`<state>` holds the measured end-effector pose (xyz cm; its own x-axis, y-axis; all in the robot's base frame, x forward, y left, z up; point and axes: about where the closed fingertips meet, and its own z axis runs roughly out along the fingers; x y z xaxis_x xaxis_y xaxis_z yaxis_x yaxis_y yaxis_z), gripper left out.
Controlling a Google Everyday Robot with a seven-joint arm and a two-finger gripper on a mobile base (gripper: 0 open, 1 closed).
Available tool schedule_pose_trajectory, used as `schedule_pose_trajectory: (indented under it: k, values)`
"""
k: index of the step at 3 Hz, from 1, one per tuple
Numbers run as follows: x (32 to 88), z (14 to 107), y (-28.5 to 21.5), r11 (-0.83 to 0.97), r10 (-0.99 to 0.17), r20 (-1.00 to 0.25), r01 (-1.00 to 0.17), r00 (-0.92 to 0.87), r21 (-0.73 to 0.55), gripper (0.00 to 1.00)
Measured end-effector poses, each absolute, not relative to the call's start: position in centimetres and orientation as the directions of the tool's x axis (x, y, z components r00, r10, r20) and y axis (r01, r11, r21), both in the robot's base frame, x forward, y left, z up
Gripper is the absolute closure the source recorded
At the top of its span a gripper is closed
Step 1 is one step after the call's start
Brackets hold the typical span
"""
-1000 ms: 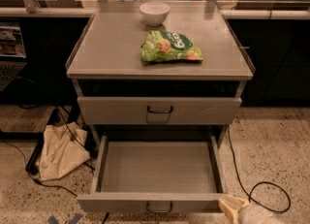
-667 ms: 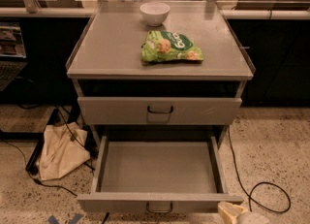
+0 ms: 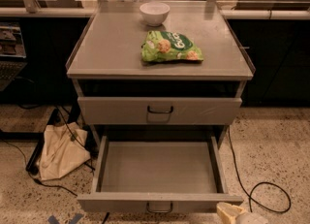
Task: Close middle drawer
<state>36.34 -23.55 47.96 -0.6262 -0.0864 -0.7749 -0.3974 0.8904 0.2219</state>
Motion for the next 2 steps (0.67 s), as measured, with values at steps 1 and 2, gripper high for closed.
schedule_pose_trajectory:
  k: [1, 2]
  values:
    - [36.0, 44.7, -24.0, 0.906, -0.029, -0.73, -0.327, -0.683, 0.27, 1.0]
    - [35.6, 40.6, -25.1, 0.919, 0.031, -0.668, -0.241, -0.743, 0.311, 1.0]
